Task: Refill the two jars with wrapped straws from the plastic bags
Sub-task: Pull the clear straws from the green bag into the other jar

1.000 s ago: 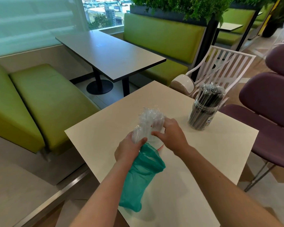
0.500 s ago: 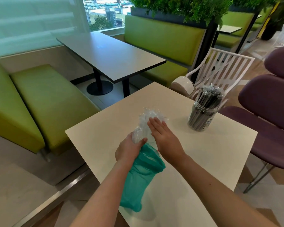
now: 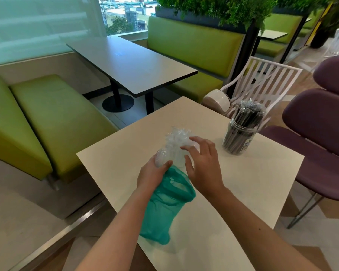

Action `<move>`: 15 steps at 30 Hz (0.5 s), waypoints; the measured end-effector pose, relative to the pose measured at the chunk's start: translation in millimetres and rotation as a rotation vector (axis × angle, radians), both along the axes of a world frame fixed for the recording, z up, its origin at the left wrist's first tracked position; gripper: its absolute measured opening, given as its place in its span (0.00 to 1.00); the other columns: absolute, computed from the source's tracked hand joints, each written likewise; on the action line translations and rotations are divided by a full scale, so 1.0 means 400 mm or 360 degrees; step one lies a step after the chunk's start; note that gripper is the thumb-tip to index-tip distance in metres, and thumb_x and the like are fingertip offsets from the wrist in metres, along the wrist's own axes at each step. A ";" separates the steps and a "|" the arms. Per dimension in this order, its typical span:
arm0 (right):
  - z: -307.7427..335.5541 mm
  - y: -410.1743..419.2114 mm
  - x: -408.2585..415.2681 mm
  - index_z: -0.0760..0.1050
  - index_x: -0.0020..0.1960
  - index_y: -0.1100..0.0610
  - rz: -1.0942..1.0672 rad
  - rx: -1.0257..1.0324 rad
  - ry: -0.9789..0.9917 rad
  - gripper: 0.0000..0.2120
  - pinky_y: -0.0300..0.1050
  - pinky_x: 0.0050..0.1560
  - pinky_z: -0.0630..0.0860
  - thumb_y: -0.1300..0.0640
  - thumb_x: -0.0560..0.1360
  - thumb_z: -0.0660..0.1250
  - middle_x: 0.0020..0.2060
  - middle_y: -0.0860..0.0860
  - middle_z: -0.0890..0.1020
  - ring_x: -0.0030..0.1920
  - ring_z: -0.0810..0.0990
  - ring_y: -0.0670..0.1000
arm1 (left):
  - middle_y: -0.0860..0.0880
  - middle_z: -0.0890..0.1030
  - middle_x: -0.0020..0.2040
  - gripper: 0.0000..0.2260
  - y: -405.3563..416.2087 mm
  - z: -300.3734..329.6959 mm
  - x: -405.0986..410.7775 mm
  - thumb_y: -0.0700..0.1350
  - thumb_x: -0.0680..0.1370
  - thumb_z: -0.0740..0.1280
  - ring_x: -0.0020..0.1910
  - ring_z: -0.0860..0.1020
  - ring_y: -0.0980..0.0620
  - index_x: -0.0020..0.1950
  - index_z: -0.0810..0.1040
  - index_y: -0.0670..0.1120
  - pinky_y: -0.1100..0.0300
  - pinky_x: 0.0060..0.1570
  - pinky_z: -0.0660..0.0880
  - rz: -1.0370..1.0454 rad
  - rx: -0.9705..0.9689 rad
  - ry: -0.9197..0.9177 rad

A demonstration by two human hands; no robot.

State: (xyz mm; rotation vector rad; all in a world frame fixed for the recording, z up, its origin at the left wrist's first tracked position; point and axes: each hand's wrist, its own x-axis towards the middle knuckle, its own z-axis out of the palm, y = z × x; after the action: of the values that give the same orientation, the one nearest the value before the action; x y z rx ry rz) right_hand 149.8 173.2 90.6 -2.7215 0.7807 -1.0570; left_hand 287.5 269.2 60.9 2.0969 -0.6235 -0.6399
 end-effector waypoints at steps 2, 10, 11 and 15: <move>0.004 0.028 -0.007 0.79 0.52 0.54 -0.0039 0.0030 -0.0065 0.08 0.44 0.56 0.71 0.61 0.73 0.69 0.54 0.52 0.76 0.55 0.72 0.52 | 0.50 0.79 0.60 0.28 0.011 0.003 0.002 0.61 0.75 0.68 0.58 0.77 0.47 0.71 0.70 0.52 0.58 0.52 0.71 0.0044 -0.0097 0.0039; -0.032 0.085 0.018 0.80 0.56 0.55 0.0284 0.1227 0.0212 0.08 0.26 0.42 0.68 0.58 0.78 0.67 0.48 0.48 0.81 0.40 0.74 0.37 | 0.47 0.79 0.50 0.22 0.035 0.022 -0.009 0.56 0.73 0.73 0.46 0.79 0.50 0.57 0.70 0.44 0.52 0.48 0.76 0.0174 -0.0326 0.0388; -0.034 0.085 0.023 0.79 0.57 0.56 0.0272 0.1326 0.0208 0.10 0.26 0.41 0.68 0.56 0.77 0.68 0.48 0.47 0.80 0.40 0.74 0.37 | 0.46 0.80 0.49 0.22 0.037 0.021 -0.010 0.56 0.72 0.73 0.47 0.79 0.50 0.56 0.71 0.44 0.52 0.49 0.76 0.0152 -0.0341 0.0420; -0.034 0.076 0.039 0.76 0.61 0.57 0.0278 0.1526 0.0285 0.18 0.26 0.39 0.67 0.52 0.73 0.73 0.50 0.47 0.78 0.44 0.75 0.40 | 0.44 0.84 0.47 0.23 0.049 0.022 -0.013 0.58 0.68 0.76 0.49 0.82 0.43 0.54 0.80 0.43 0.46 0.53 0.78 0.0061 -0.0461 0.0593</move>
State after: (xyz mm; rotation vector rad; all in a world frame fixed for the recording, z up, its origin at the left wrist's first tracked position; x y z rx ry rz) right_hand 165.4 203.6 77.1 -1.9944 0.7765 -0.2599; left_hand 282.4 288.7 69.7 1.6624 -0.4332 -0.8393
